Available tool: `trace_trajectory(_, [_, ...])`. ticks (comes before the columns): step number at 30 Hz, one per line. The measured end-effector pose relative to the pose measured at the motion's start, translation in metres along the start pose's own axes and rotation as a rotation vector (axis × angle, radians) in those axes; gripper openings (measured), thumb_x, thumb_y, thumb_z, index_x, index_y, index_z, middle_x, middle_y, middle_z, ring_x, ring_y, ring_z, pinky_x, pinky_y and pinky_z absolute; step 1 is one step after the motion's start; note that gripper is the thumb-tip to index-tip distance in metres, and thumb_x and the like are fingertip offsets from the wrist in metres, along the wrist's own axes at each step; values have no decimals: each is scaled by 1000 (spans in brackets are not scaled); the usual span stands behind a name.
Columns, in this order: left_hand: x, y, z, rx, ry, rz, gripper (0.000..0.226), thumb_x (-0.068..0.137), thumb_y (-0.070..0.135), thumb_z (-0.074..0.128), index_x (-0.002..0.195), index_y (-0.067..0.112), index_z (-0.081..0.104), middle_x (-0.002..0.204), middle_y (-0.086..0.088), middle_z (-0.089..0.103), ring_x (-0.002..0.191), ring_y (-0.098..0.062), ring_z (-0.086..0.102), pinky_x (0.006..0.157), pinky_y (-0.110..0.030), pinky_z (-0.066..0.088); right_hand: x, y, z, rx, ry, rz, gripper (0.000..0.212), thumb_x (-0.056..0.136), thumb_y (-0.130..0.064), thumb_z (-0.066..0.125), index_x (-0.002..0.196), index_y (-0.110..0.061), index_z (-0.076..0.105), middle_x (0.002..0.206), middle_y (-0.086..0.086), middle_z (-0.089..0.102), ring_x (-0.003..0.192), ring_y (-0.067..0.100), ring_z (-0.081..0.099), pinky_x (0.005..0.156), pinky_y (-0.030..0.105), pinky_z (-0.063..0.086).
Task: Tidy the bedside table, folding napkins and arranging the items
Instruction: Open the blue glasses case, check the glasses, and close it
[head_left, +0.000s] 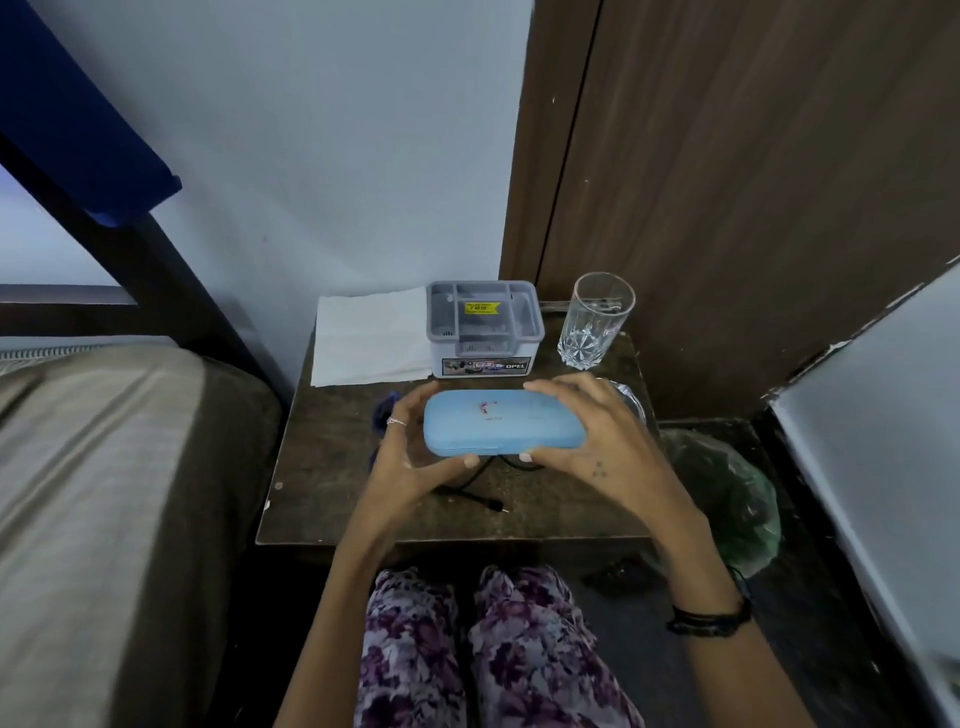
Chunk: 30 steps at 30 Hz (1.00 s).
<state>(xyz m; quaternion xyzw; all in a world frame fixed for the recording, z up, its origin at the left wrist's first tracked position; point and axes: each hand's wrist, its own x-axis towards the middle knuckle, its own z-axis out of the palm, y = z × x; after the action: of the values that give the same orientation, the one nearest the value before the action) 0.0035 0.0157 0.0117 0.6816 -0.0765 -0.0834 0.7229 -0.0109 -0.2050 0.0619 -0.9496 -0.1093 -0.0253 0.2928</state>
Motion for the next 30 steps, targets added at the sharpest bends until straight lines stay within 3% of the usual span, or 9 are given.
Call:
trace_trajectory(5, [2,-12,13,-141,59,-76,63,59,-1,76,110,30,56,103,12,69,98,-2,64,73,-15,53,4,5,-1,50,-57,-10,68,71,-45,74,132,-39,43,122,-16,40,110,-4,31,89,30,39])
trace_trajectory(11, [11,-18,6,-179,76,-113,58,56,2,72,108,27,59,99,12,72,95,-3,66,73,-16,54,8,17,-11,396,-107,80,71,66,-34,81,119,-59,40,123,-20,49,115,-4,43,90,24,38])
trace_trajectory(14, [13,-21,6,-205,90,-131,59,56,2,72,106,29,60,96,14,73,91,-2,67,70,-15,54,12,20,-10,426,-84,55,58,68,-27,82,112,-50,52,114,-26,49,107,-15,42,84,13,38])
trace_trajectory(17, [14,-21,7,-206,109,-139,57,53,4,72,104,25,58,92,14,74,87,-1,68,68,-14,54,15,21,-6,450,-48,45,50,69,-33,79,107,-54,54,112,-32,51,106,-20,42,81,-1,34])
trace_trajectory(20, [16,-23,3,-203,111,-138,57,55,2,73,105,24,58,92,14,74,87,-2,68,68,-15,54,17,21,-3,451,-29,81,43,69,-51,72,106,-60,52,114,-35,52,108,-18,45,83,4,37])
trace_trajectory(24, [16,-23,-2,-169,87,-109,64,54,-5,79,106,26,59,95,15,73,90,-1,67,71,-15,54,25,17,1,544,83,117,32,78,-60,56,108,-54,47,105,-29,61,97,-12,58,75,8,48])
trace_trajectory(27, [13,-20,-3,-135,37,-84,73,52,8,81,115,33,57,106,17,69,100,-2,63,78,-17,53,34,10,4,493,266,108,26,89,-50,49,112,-37,50,90,-26,61,87,-16,58,68,2,43])
trace_trajectory(30, [11,-16,-3,-86,28,-24,91,51,16,81,128,48,43,115,22,61,105,0,58,81,-15,50,44,7,8,516,340,158,20,93,-38,50,107,-24,55,79,-23,60,76,-15,57,58,2,41])
